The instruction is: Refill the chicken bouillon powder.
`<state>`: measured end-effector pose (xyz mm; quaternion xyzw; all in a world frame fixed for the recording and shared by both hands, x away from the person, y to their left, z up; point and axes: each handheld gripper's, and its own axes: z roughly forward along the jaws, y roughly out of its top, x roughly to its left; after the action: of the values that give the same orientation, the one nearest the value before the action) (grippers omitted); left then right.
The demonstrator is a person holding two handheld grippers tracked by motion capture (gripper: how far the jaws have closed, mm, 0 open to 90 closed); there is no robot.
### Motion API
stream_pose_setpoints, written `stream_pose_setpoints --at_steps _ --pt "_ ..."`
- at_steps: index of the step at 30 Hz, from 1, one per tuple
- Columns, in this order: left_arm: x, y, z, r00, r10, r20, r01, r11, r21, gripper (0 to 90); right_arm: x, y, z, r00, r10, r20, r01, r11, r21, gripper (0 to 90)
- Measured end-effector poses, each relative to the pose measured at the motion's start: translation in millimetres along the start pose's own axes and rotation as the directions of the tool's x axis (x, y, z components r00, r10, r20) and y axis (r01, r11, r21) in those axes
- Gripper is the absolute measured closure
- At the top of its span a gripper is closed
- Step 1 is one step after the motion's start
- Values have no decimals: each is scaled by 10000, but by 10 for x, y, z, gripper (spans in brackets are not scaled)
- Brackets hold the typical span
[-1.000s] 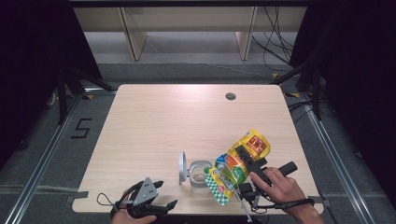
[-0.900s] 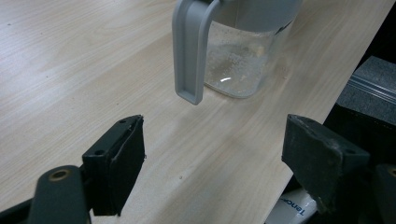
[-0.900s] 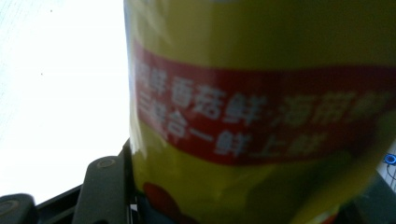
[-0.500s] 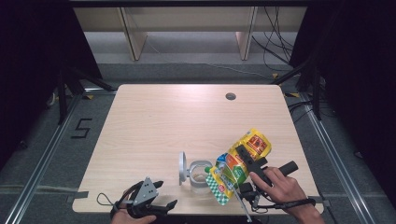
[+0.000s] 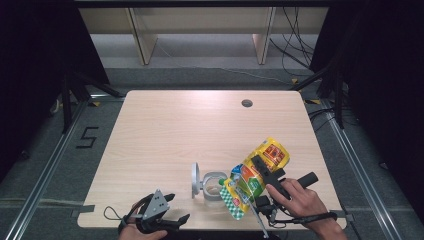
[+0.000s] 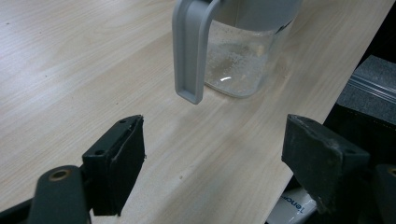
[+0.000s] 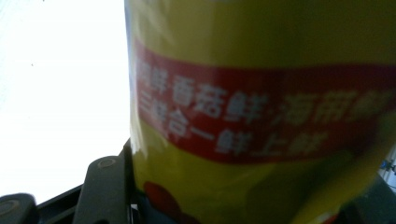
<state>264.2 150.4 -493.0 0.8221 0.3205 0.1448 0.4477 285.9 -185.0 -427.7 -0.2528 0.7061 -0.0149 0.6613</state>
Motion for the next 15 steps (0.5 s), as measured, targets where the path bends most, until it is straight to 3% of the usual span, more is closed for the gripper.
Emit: stream_pose_setpoints --at_steps 1,2,4,5,9,13,14,15 --pt "15 -6 13 10000 78 28 -78 9999 -79 208 -2 2 15 9998 -183 -45 183 9998 -102 409" --pt "40 -2 -12 9992 397 -56 -395 9988 286 208 32 -1 12 9997 185 -166 -184 9998 29 409" --pt "16 -20 -5 9999 139 -19 -139 9999 88 209 29 6 28 9998 106 -183 -108 9999 -86 409" --pt "20 -22 -23 9997 225 -18 -224 9992 316 209 22 13 28 9999 1 -153 -2 10000 -97 410" --pt "-1 -20 -28 10000 10 -39 -10 10000 1 208 0 16 19 10000 -82 -5 82 9998 -160 411" --pt "15 -26 -44 9996 266 -115 -263 9992 314 208 12 38 34 9998 -126 -156 125 9999 -99 418" --pt "16 -24 -42 9996 253 -124 -249 9993 275 208 34 30 28 9997 157 -183 -157 9999 0 420" --pt "16 -20 -47 9996 267 -49 -266 9993 265 208 14 22 35 9997 -77 -226 74 9999 -122 420"
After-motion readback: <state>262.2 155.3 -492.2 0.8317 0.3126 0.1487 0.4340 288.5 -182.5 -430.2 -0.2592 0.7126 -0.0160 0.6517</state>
